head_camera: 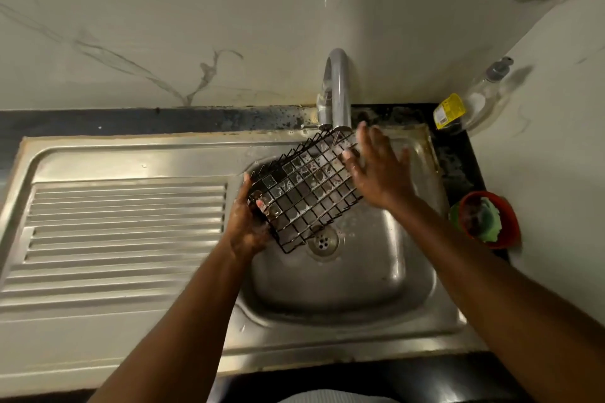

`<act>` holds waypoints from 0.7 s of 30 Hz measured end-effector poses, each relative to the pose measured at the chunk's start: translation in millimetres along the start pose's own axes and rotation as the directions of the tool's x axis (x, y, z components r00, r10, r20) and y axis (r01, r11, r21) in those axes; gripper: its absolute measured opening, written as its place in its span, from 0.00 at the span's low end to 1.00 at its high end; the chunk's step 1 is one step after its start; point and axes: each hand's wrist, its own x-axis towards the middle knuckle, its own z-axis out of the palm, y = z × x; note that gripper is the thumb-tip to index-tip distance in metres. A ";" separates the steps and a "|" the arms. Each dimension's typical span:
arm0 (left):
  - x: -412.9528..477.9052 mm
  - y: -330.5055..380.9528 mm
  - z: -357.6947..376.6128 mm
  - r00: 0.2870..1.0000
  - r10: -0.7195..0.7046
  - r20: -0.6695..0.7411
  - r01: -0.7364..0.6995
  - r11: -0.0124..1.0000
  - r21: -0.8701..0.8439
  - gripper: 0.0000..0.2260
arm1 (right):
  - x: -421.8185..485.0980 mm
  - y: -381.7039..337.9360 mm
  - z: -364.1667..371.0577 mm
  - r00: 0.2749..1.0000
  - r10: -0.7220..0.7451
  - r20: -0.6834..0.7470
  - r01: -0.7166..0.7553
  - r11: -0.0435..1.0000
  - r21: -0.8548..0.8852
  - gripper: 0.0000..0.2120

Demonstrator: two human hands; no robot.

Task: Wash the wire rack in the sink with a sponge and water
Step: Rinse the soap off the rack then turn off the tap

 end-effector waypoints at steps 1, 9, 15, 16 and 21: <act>5.0 -1.6 -3.1 1.000 0.015 0.014 -0.015 1.000 0.001 0.40 | 6.4 6.4 -3.4 0.995 0.086 0.041 -0.088 0.995 0.053 0.38; -4.0 -6.5 17.2 0.999 0.005 0.054 -0.004 0.999 -0.032 0.33 | -58.5 -83.5 14.2 0.990 -0.140 -0.033 0.140 0.990 -0.011 0.41; -14.1 -3.4 18.8 0.999 0.033 0.034 -0.029 0.995 -0.090 0.24 | -75.0 -98.0 17.2 0.766 -0.643 0.000 0.641 0.764 -0.070 0.32; -13.2 -1.2 16.2 0.999 0.033 0.039 -0.029 0.996 -0.080 0.26 | -60.7 -82.5 11.2 0.798 -0.602 -0.033 0.601 0.798 -0.047 0.32; -13.6 3.8 4.1 0.999 -0.002 -0.040 0.003 1.000 0.028 0.26 | 3.6 1.7 -24.5 0.994 0.023 0.111 -0.029 0.998 0.056 0.44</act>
